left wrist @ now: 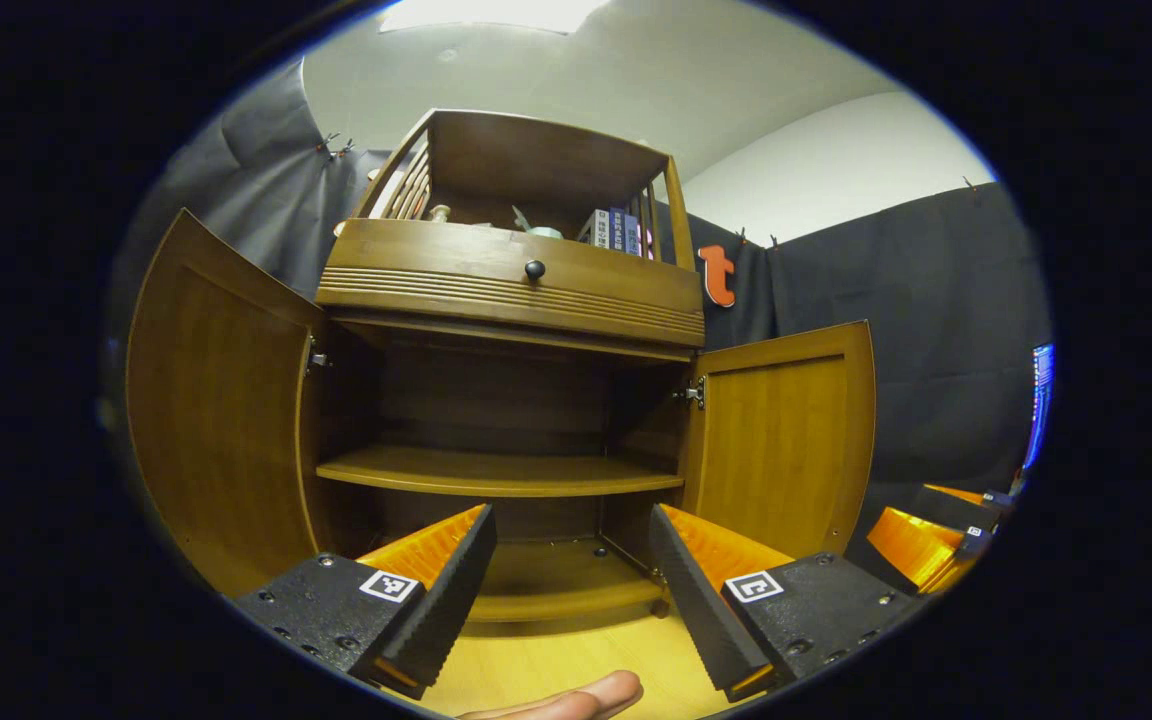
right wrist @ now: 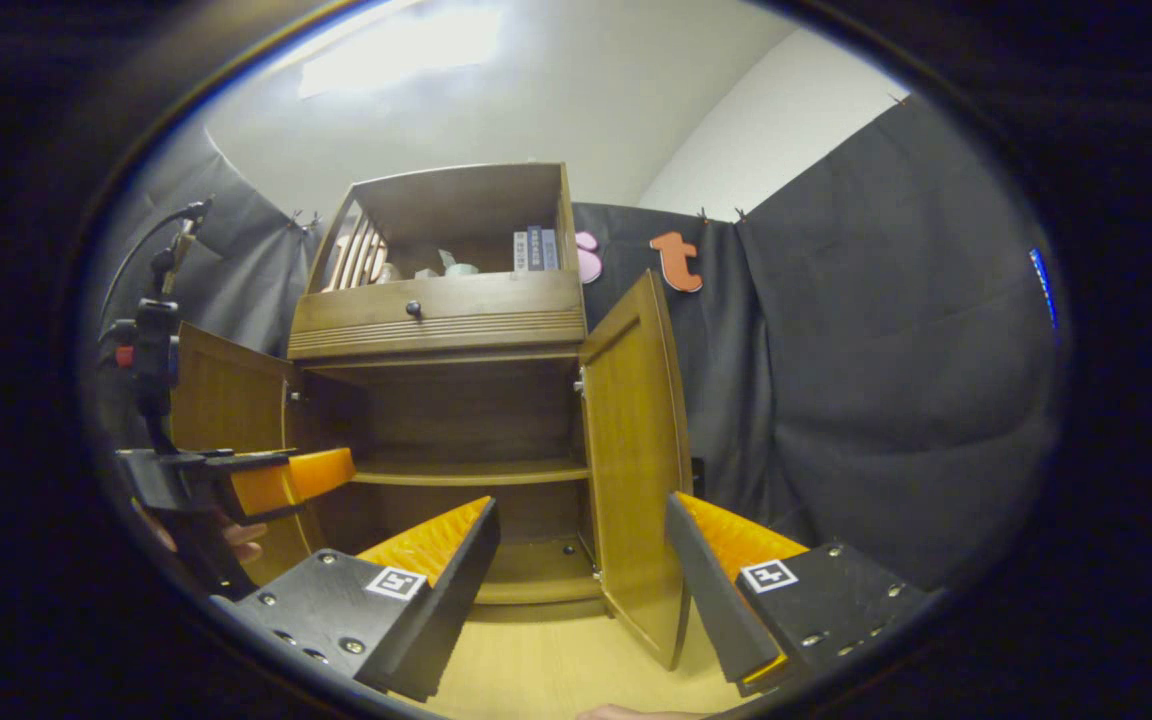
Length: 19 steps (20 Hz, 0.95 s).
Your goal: Open the right door of the double-door shoe cabinet with the right hand, and open the left door with the left hand.
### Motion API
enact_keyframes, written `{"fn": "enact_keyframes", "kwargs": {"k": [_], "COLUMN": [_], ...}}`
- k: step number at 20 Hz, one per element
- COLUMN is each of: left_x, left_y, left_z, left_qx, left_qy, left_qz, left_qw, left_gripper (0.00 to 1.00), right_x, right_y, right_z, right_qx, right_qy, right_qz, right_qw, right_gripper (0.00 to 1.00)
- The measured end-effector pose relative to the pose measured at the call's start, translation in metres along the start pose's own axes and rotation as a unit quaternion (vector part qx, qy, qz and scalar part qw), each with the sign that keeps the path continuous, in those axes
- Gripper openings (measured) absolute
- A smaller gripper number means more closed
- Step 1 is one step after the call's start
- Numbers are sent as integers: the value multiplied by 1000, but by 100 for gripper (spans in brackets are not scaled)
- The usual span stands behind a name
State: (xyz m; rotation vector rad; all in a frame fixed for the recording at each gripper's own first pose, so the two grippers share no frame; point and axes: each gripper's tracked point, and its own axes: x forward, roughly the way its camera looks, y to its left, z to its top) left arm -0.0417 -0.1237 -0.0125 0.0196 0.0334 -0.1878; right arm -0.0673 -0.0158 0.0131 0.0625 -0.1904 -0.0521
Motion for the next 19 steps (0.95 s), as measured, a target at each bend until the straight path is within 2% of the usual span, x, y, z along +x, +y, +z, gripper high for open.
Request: {"fn": "enact_keyframes", "kwargs": {"k": [1,2,5,6,7,8,9,10,11,13,14,15,16,17,18,19], "left_x": [2,4,8,8,9,8,7,6,6,7,7,6,7,7,8,9], "left_y": [0,1,16,19,24,33,36,42,47,50,49,47,47,48,50,49], "left_z": [-3,-2,-7,-9,-9,-7,-5,-4,-3,-3,-5,-7,-7,-10,-12,-15], "left_qx": [1,2,20,23,27,31,33,35,34,25,24,22,19,15,11,9], "left_qy": [-1,-5,0,3,3,1,0,-1,-2,-2,2,4,7,12,17,21], "left_qz": [-4,-5,11,18,26,34,44,54,61,61,58,55,55,57,61,62], "left_qw": [1000,1000,1000,1000,999,999,998,998,998,998,998,998,998,998,998,998], "left_gripper": [92,92,92,96,95,92,92,92,96,96,96,96,99,96,96,96], "right_x": [2,4,8,9,9,11,14,18,20,20,20,19,19,19,18,17], "right_y": [4,9,29,34,40,42,41,38,39,41,43,44,47,49,49,50], "right_z": [2,3,10,14,14,11,6,1,-4,-18,-24,-29,-34,-36,-36,-34], "right_qx": [-5,-11,-11,-4,1,3,1,4,4,-1,-2,-3,-4,-7,-12,-17], "right_qy": [-4,-6,-22,-32,-36,-36,-32,-25,-17,4,13,22,28,32,34,32], "right_qz": [-2,0,14,16,21,22,14,5,5,5,7,8,9,12,12,11], "right_qw": [1000,1000,1000,999,999,999,999,1000,1000,1000,1000,1000,1000,999,999,999], "right_gripper": [94,98,98,94,99,99,94,98,99,99,94,94,98,94,99,97]}}
